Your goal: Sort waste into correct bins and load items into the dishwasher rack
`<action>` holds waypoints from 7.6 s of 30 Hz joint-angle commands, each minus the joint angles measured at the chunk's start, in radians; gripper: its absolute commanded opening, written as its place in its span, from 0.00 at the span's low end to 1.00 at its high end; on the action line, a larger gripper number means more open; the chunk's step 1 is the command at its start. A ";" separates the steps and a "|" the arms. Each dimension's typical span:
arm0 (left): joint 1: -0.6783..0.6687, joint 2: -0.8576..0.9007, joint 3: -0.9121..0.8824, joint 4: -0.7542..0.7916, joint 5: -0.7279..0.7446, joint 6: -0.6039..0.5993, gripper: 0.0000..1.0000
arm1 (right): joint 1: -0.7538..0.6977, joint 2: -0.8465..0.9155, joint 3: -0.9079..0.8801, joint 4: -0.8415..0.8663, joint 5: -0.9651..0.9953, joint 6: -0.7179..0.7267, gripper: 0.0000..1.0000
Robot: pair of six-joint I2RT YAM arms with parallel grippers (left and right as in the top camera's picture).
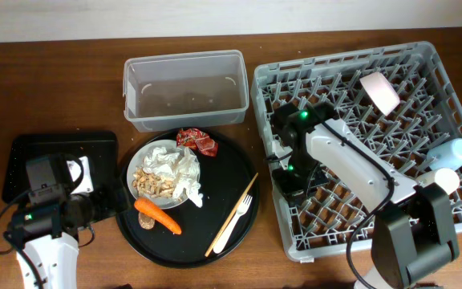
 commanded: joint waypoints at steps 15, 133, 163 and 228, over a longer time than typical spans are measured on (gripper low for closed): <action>0.003 -0.003 0.014 -0.003 0.019 0.008 0.99 | 0.056 -0.026 0.005 0.039 -0.003 0.059 0.17; -0.712 0.556 0.211 0.177 0.006 0.035 0.00 | -0.430 -0.307 0.128 0.027 0.080 -0.003 0.98; -0.543 0.491 0.383 0.053 -0.084 0.020 0.99 | -0.430 -0.307 0.128 0.025 0.080 -0.003 0.98; -0.508 0.470 0.131 0.240 -0.166 -0.081 0.99 | -0.428 -0.306 0.128 0.013 0.080 -0.003 0.98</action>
